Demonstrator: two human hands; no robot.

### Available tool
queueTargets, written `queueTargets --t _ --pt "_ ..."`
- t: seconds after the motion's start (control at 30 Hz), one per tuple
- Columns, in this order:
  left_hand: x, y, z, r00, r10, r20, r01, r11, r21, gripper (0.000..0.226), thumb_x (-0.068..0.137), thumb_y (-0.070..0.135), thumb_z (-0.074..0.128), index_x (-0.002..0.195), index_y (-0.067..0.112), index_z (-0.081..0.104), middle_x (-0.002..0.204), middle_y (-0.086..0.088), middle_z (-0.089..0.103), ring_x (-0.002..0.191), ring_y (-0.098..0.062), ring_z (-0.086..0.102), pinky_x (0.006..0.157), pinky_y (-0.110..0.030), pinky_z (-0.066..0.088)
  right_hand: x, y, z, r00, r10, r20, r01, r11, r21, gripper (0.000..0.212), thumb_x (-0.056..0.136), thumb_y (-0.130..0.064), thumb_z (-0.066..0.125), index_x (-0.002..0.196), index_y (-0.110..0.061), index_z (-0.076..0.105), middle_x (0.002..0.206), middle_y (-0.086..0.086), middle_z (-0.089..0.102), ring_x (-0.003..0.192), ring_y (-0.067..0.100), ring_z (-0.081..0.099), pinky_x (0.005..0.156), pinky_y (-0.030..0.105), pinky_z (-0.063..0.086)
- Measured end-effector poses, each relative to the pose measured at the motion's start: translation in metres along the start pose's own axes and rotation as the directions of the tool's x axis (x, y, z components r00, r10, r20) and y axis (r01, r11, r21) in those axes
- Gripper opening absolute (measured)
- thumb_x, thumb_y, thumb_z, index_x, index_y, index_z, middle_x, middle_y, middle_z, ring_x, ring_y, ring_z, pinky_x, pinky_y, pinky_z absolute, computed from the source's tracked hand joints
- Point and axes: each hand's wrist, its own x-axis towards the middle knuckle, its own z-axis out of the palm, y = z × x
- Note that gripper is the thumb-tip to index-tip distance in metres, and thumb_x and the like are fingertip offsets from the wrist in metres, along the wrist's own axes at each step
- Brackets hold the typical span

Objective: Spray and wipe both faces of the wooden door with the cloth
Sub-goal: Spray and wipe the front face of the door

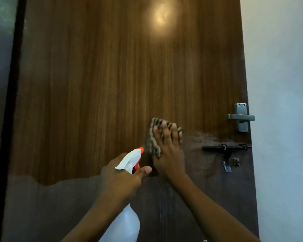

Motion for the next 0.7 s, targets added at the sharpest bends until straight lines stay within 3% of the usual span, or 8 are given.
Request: queueTargets --t 0.1,0.17,0.23,0.33,0.43,0.5,0.6,0.7 --pt "-0.002 0.004 0.016 0.999 -0.014 0.044 0.013 1.0 0.018 0.067 0.075 0.036 0.073 0.135 0.022 0.045 0.135 -0.003 0.052 0.107 -0.025 0.059 0.09 -0.039 0.053 -0.06 0.013 0.001 0.959 -0.274 0.074 0.276 0.961 -0.011 0.068 0.099 -0.052 0.041 0.157 -0.022 0.025 0.166 0.008 0.015 0.153 0.035 0.009 0.116 0.058 0.026" --pt "-0.005 0.005 0.028 0.995 -0.025 0.096 0.024 1.0 0.013 0.067 0.077 0.039 0.07 0.136 0.025 0.043 0.137 -0.003 0.05 0.106 -0.024 0.058 0.075 -0.031 0.057 -0.086 0.037 -0.006 0.952 -0.29 0.093 0.296 0.954 -0.053 0.064 0.1 -0.051 0.037 0.157 -0.023 0.028 0.165 0.008 0.018 0.152 0.033 0.013 0.115 0.056 0.03" --pt "-0.012 0.008 0.043 0.99 -0.006 0.144 0.006 1.0 -0.001 0.06 0.081 0.037 0.066 0.135 0.026 0.043 0.137 -0.002 0.05 0.108 -0.024 0.057 0.072 -0.027 0.055 -0.081 0.061 -0.016 0.991 -0.118 0.07 0.125 0.986 -0.108 0.071 0.095 -0.05 0.045 0.156 -0.018 0.029 0.164 0.013 0.02 0.151 0.036 0.015 0.116 0.058 0.027" --pt "-0.016 0.016 0.064 0.988 -0.001 0.156 0.003 1.0 -0.012 0.058 0.082 0.036 0.064 0.135 0.024 0.042 0.138 -0.002 0.049 0.114 -0.027 0.055 0.095 -0.04 0.05 -0.026 0.068 -0.026 0.983 0.181 0.034 -0.178 0.981 -0.072 0.076 0.093 -0.047 0.035 0.158 -0.012 0.019 0.165 0.018 0.011 0.153 0.037 0.004 0.121 0.056 0.016" --pt "-0.01 0.025 0.076 0.991 0.013 0.135 -0.011 1.0 -0.014 0.064 0.078 0.041 0.067 0.136 0.025 0.044 0.137 -0.004 0.051 0.111 -0.031 0.057 0.097 -0.047 0.049 0.019 0.042 -0.025 0.957 0.279 0.078 -0.283 0.957 0.056 0.081 0.093 -0.051 0.028 0.159 -0.011 0.007 0.166 0.016 -0.002 0.153 0.034 -0.009 0.124 0.051 0.004" --pt "-0.005 0.03 0.086 0.994 0.005 0.111 -0.002 1.0 -0.026 0.067 0.077 0.042 0.068 0.136 0.024 0.044 0.137 -0.004 0.051 0.114 -0.03 0.055 0.098 -0.043 0.047 0.008 0.036 -0.016 0.983 0.174 0.058 -0.177 0.983 0.056 0.077 0.096 -0.05 0.03 0.159 -0.01 0.011 0.166 0.015 0.0 0.153 0.034 -0.006 0.124 0.052 0.009" --pt "-0.005 0.033 0.105 0.991 -0.007 0.131 0.01 1.0 -0.025 0.068 0.078 0.039 0.067 0.138 0.021 0.041 0.14 -0.005 0.048 0.121 -0.027 0.049 0.094 -0.035 0.044 -0.055 0.048 -0.011 0.993 -0.116 0.007 0.115 0.991 0.074 0.074 0.099 -0.049 0.046 0.158 -0.012 0.02 0.165 0.012 0.015 0.153 0.03 0.01 0.122 0.047 0.024" --pt "-0.01 0.036 0.124 0.985 -0.002 0.175 0.01 0.999 -0.043 0.067 0.078 0.037 0.068 0.137 0.02 0.042 0.137 -0.004 0.051 0.114 -0.023 0.052 0.084 -0.028 0.042 -0.094 0.091 -0.021 0.989 -0.147 -0.012 0.147 0.987 0.059 0.073 0.101 -0.053 0.037 0.159 -0.014 0.015 0.164 0.01 0.021 0.153 0.027 0.016 0.121 0.045 0.025"
